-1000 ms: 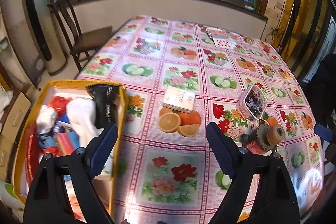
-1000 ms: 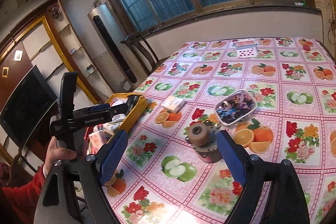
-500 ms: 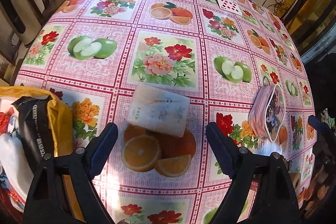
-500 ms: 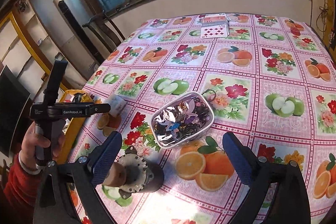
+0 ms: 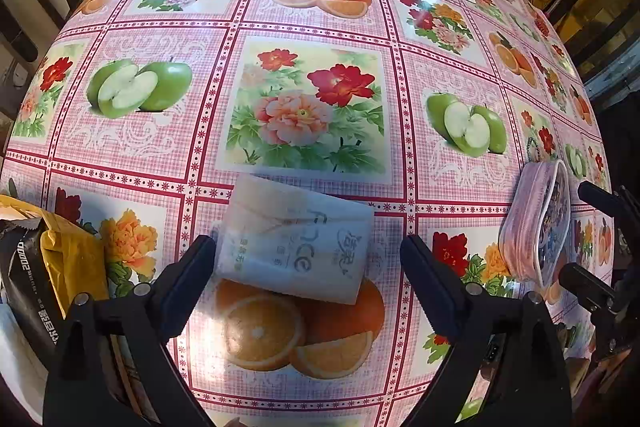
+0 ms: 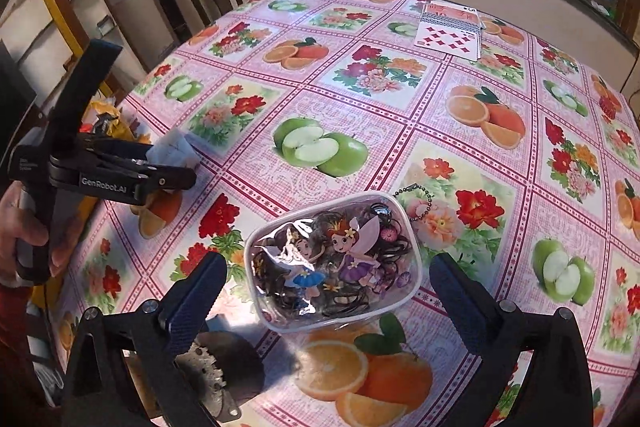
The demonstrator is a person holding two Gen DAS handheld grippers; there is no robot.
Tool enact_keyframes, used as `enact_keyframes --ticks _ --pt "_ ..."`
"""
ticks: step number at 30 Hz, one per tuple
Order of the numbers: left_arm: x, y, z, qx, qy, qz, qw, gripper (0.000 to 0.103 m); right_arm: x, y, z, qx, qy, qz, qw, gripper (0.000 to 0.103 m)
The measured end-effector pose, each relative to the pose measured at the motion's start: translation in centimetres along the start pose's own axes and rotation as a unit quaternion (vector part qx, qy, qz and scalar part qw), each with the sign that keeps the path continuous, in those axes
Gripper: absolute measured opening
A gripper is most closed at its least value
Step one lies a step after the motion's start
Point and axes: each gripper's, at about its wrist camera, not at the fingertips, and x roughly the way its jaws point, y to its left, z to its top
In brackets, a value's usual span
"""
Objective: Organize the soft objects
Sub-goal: 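Move the left tool to the white 'face' tissue pack while the right tool approaches the clear cartoon pouch, then grasp the white 'face' tissue pack with the left tool while the right tool grasps the cartoon pouch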
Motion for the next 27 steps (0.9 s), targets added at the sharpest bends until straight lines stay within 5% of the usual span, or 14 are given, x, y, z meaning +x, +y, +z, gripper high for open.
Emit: enact_keyframes --ticks 12,18,27 --pt "1.3 -1.6 0.4 0.015 0.004 0.033 0.9993 0.103 0.5 0.0 0.3 -0.002 0.004 0.005 1.0 0.103" --pt "1.6 -2.3 0.2 0.013 0.001 0.042 0.999 0.103 0.1 -1.8 -0.5 0.083 0.025 0.025 0.996 0.103" --pt "1.1 -2.1 -1.2 0.01 0.0 0.042 0.9991 0.103 0.4 -3.3 -2.4 0.217 0.032 0.153 0.964 0.103"
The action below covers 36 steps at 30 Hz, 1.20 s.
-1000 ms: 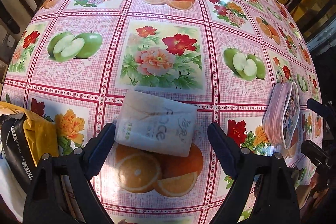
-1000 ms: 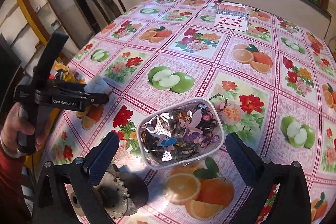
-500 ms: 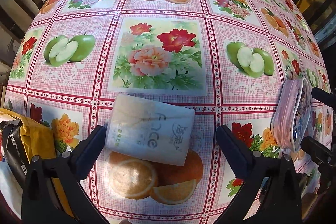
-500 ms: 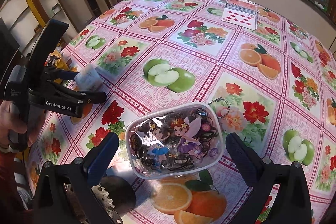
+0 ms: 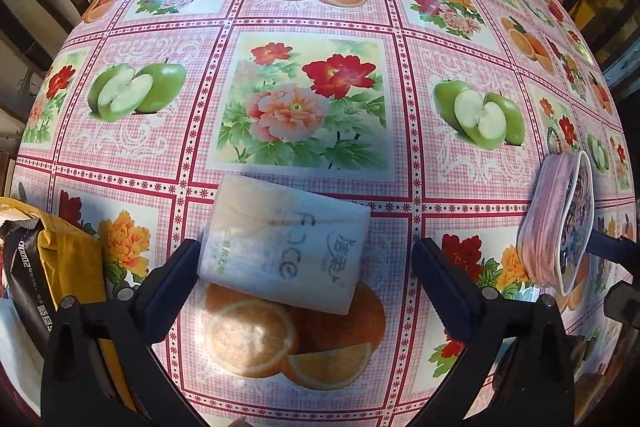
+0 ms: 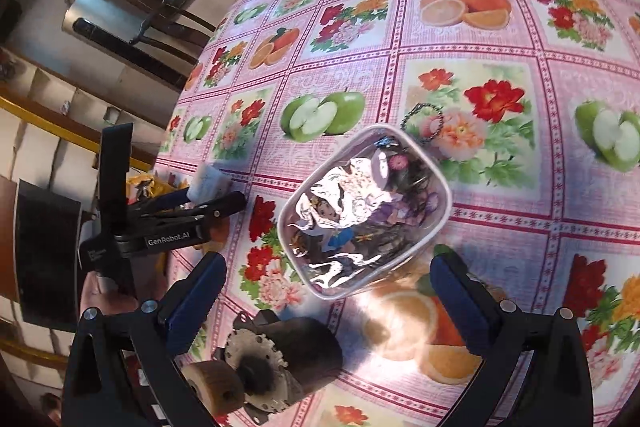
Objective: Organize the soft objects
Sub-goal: 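Grasp the white 'face' tissue pack with the left tool while the right tool grasps the cartoon pouch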
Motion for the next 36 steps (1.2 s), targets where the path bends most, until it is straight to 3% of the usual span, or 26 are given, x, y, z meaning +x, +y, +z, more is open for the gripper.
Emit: enact_keyframes --ticks 6,11,15,20,26,27,29,30,36 --pt "-0.3 0.5 -0.9 -0.008 -0.003 0.001 1.0 0.103 2.1 1.1 3.5 -0.02 -0.022 -0.031 0.999 0.103" --pt "-0.6 1.3 -1.7 -0.017 0.001 0.005 0.9998 0.103 3.2 2.8 4.5 -0.068 -0.011 -0.144 0.987 0.103" --pt "-0.6 1.5 -1.9 -0.017 0.001 0.007 0.9998 0.103 3.2 3.4 3.9 -0.046 -0.008 -0.11 0.993 0.103" --pt "-0.6 1.9 -1.2 -0.022 0.002 0.008 0.9997 0.103 5.8 4.2 4.3 -0.057 0.023 -0.166 0.984 0.103" --pt "-0.3 1.4 0.6 -0.01 0.001 0.003 0.9999 0.103 5.6 4.2 3.3 -0.107 0.008 -0.216 0.971 0.088" --pt "-0.4 1.3 0.7 -0.009 -0.005 0.005 0.9999 0.101 5.4 4.0 3.1 -0.113 0.009 -0.214 0.97 0.088" --pt "-1.0 1.2 1.0 -0.004 -0.023 0.006 0.9997 0.085 5.0 3.8 2.6 -0.126 0.003 -0.222 0.967 0.088" --pt "-1.4 1.2 1.1 -0.001 -0.03 0.005 0.9996 0.066 4.8 3.8 2.5 -0.131 -0.002 -0.226 0.965 0.088" --pt "-1.6 1.2 1.0 0.006 -0.026 -0.003 0.9996 0.066 3.4 2.6 1.7 -0.125 -0.026 -0.215 0.968 0.087"
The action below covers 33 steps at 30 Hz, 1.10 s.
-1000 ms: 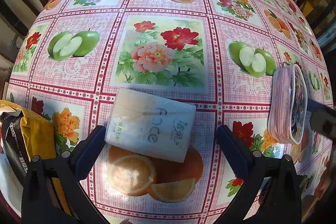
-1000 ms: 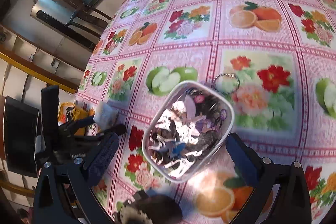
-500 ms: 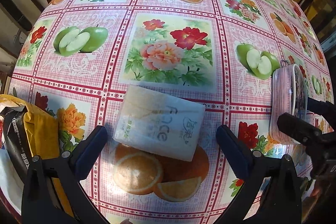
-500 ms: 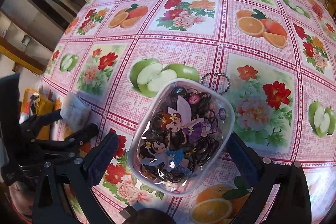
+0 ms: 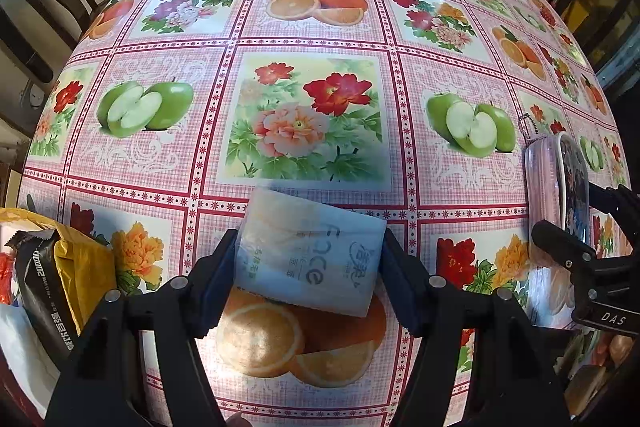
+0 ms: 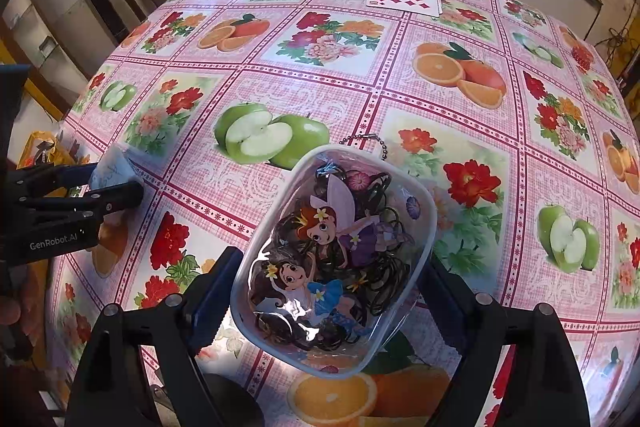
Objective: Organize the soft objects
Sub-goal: 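Grasp the white 'face' tissue pack with the left tool while the right tool grasps the cartoon pouch, then carry the tissue pack and cartoon pouch into the box and open both tools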
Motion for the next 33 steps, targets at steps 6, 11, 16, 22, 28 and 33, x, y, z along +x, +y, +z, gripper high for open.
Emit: enact_keyframes --ticks 6,11,16,22,28,33 --pt "-1.6 0.7 -1.8 -0.014 -0.015 -0.006 0.9998 0.066 -2.6 -1.0 -0.2 0.028 -0.037 0.028 0.999 0.087" --pt "-6.0 2.4 -2.6 -0.023 -0.051 -0.025 0.9981 0.066 -6.2 1.2 0.3 0.013 -0.065 0.038 0.997 0.087" --pt "-10.8 6.5 -4.8 -0.034 -0.084 -0.026 0.9955 0.066 -9.4 5.8 0.9 -0.015 -0.089 0.07 0.993 0.087" --pt "-14.0 12.5 -9.4 -0.057 -0.111 -0.003 0.9922 0.066 -10.8 15.2 0.4 -0.074 -0.087 0.126 0.985 0.087" --pt "-15.0 17.6 -14.8 -0.092 -0.12 0.014 0.9884 0.066 -9.4 25.8 -0.8 -0.124 -0.065 0.182 0.973 0.087" --pt "-15.0 21.0 -18.2 -0.126 -0.131 0.037 0.9826 0.067 -8.1 33.9 -1.2 -0.161 -0.051 0.201 0.965 0.087"
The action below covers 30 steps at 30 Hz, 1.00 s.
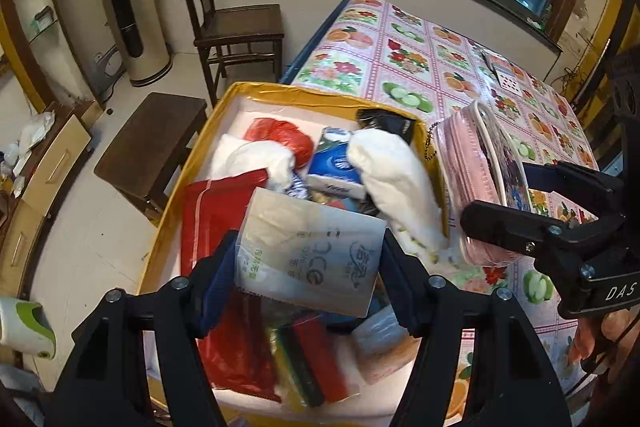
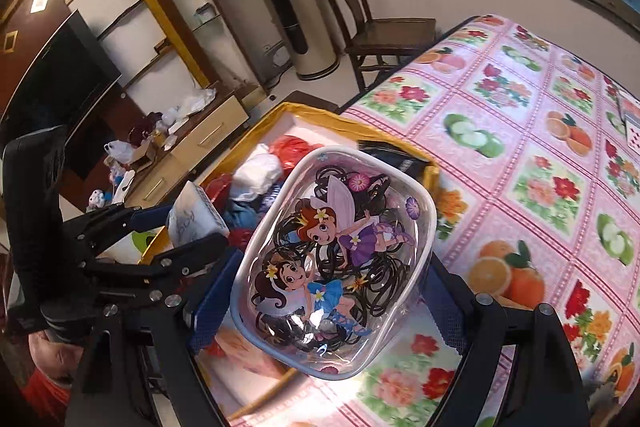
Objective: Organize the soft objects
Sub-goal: 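Carry the tissue pack and cartoon pouch into the box and open both tools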
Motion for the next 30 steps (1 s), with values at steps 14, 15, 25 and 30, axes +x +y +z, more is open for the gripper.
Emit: enact_keyframes --ticks 14,15,25,30 --pt "1.4 3.0 -4.0 -0.046 -0.03 0.036 0.9978 0.08 3.9 3.6 -0.7 0.01 -0.039 0.025 0.999 0.101" --pt "1.1 2.9 -4.3 -0.049 -0.042 0.046 0.9968 0.08 2.9 3.6 -1.2 0.01 -0.059 0.024 0.998 0.101" --pt "-2.7 2.3 -8.3 -0.082 -0.157 0.1 0.979 0.084 -3.8 4.8 -8.2 -0.011 -0.203 -0.073 0.976 0.103" --pt "-4.1 1.6 -9.8 -0.083 -0.184 0.099 0.9743 0.084 -5.3 5.8 -10.9 -0.02 -0.229 -0.092 0.969 0.103"
